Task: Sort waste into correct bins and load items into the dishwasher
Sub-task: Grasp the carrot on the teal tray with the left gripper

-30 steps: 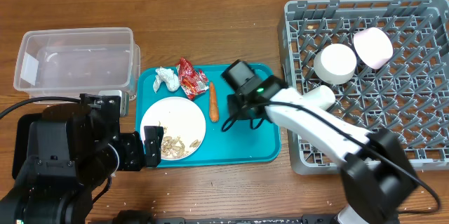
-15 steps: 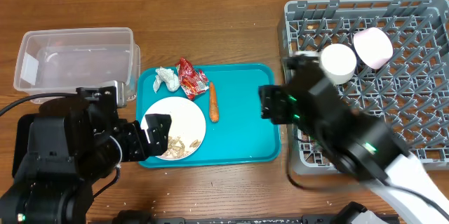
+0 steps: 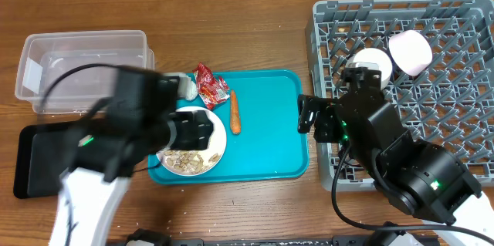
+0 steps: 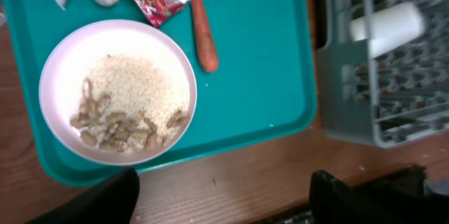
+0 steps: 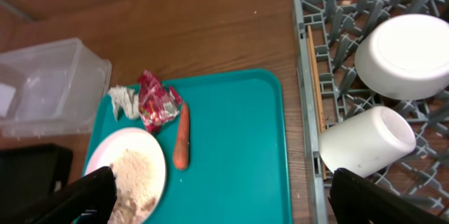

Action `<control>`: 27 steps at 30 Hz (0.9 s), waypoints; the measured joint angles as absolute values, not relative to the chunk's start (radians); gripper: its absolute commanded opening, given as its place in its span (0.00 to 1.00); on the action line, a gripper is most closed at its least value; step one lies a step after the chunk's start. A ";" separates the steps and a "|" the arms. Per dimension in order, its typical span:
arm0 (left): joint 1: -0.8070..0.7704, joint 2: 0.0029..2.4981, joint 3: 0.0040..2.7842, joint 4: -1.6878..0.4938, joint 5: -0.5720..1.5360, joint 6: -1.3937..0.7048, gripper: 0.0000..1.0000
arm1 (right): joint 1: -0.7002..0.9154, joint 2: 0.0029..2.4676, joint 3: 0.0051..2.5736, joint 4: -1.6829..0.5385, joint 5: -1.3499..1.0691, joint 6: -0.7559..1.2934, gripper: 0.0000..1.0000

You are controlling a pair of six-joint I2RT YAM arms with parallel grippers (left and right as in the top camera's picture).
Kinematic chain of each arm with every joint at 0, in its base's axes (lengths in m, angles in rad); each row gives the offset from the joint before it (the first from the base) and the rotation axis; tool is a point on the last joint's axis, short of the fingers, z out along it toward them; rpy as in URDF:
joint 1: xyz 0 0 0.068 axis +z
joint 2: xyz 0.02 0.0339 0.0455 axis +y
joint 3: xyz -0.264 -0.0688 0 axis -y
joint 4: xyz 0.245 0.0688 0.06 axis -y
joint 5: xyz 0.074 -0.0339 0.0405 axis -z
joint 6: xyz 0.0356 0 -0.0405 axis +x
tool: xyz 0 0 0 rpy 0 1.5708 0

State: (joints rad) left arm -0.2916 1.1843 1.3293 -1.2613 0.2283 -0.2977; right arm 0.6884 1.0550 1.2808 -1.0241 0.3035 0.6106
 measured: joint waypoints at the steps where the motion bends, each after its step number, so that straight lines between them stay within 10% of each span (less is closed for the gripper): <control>1: -0.325 1.215 1.305 -1.233 0.200 -0.311 0.75 | 0.689 1.053 1.281 -1.023 0.310 0.625 1.00; 5: -0.428 1.345 1.229 -1.145 0.096 -0.363 0.53 | 0.689 1.044 1.281 -1.024 0.324 0.655 1.00; 10: -0.478 1.505 1.217 -1.061 0.011 -0.447 0.47 | 0.689 1.045 1.281 -1.035 0.330 0.670 1.00; 27: -0.504 1.822 1.216 -0.692 -0.017 -0.506 0.52 | 0.688 1.056 1.281 -1.060 0.333 0.680 1.00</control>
State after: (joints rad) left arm -0.5041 1.8221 1.2160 -0.6922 -0.0170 -0.5060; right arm 0.6884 1.0557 1.2808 -1.0603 0.3328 0.6804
